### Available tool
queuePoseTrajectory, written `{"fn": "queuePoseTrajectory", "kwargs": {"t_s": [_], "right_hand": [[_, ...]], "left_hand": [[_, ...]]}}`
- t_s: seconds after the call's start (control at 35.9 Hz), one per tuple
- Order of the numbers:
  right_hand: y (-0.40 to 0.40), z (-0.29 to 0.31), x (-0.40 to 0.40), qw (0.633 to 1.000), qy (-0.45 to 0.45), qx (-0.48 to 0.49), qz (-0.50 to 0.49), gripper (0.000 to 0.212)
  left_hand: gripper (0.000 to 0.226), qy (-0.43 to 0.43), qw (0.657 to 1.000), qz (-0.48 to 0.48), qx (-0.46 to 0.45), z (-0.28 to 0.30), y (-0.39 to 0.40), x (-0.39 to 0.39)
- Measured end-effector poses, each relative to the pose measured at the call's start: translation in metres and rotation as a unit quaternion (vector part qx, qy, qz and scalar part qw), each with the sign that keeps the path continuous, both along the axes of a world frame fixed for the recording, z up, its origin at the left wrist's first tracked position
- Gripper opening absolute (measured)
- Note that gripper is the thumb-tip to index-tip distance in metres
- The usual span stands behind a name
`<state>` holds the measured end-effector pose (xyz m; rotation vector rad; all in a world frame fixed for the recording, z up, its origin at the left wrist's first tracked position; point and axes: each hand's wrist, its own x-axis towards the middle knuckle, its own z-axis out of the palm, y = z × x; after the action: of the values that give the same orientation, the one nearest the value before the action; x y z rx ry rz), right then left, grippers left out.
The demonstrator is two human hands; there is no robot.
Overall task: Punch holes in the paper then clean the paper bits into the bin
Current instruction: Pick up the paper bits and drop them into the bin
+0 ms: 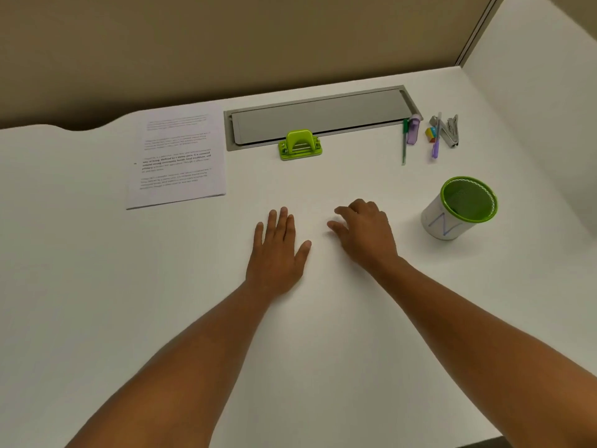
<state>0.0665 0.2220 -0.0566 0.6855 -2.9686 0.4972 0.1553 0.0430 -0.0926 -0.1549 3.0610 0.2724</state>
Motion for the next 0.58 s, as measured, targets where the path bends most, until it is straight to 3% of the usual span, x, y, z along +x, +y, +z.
{"fn": "queuePoseTrajectory", "kwargs": {"t_s": [0.19,0.5,0.58], "right_hand": [[-0.017,-0.016,0.025,0.997,0.018,0.059,0.040,0.060],[0.002,-0.013,-0.006,0.997,-0.027,0.022,-0.064,0.041],[0.007,-0.011,-0.008,0.998,-0.051,0.002,-0.041,0.038]], "left_hand": [[0.070,0.035,0.999,0.019,-0.022,-0.002,0.001,0.007],[0.075,0.010,0.996,0.081,-0.026,0.000,0.011,-0.001],[0.075,0.013,0.995,0.090,-0.034,0.000,0.013,-0.002]]}}
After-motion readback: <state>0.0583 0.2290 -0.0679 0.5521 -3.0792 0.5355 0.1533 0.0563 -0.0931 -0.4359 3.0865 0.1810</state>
